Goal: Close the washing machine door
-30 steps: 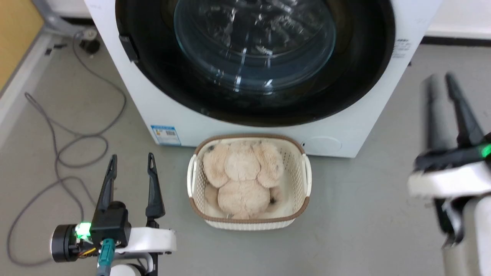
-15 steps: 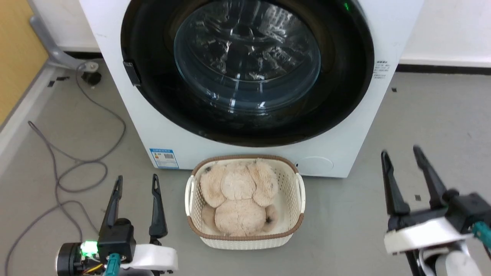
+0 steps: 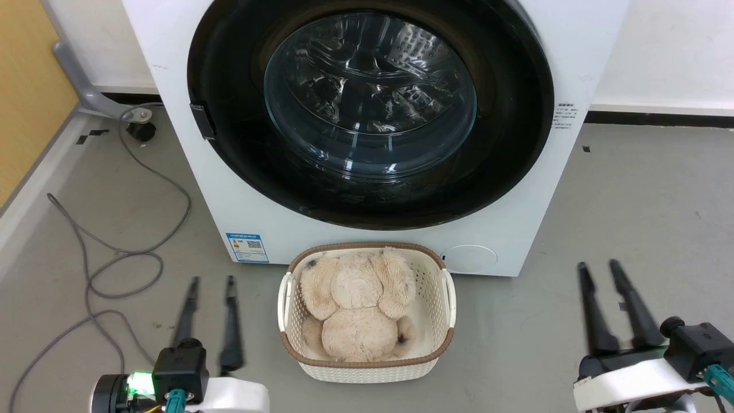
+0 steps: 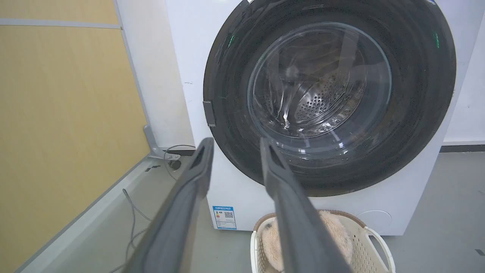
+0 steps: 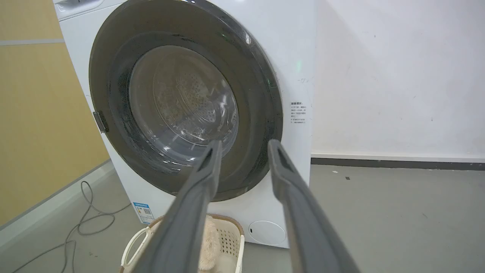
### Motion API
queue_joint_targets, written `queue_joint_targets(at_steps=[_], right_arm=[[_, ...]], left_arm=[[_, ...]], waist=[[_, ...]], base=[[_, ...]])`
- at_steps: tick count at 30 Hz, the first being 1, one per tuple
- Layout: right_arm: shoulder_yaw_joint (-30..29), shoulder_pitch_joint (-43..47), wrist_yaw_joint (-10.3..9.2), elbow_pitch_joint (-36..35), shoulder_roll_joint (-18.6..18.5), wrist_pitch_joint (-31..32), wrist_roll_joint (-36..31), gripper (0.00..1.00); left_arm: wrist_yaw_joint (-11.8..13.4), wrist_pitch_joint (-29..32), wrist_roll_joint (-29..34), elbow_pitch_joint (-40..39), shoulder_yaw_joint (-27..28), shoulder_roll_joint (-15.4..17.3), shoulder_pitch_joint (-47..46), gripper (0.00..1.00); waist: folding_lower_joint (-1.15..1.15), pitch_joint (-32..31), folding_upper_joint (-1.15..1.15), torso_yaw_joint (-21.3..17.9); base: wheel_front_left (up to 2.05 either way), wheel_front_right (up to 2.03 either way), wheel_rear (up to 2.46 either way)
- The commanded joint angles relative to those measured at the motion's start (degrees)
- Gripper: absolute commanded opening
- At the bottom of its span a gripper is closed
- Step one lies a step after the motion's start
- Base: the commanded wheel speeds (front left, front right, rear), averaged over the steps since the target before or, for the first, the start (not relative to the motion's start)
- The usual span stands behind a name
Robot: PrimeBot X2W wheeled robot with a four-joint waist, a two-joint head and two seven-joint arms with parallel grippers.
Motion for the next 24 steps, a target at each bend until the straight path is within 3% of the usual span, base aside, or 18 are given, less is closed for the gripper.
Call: queue_joint_targets(at_steps=[1, 24], right_arm=[[0.0, 0.0, 0.0, 0.0, 0.0, 0.0, 0.0, 0.0], [0.3, 0.3, -0.01, -0.9, 0.1, 2.6, -1.5, 0.0]], left_arm=[[0.0, 0.0, 0.0, 0.0, 0.0, 0.0, 0.0, 0.0], [-1.8, 2.6, 0.1, -0.3, 1.0, -0.4, -0.2, 0.0]], waist=[[0.0, 0.0, 0.0, 0.0], [0.0, -0.1, 0.0, 0.0]], base=[[0.0, 0.0, 0.0], [0.0, 0.0, 0.0]])
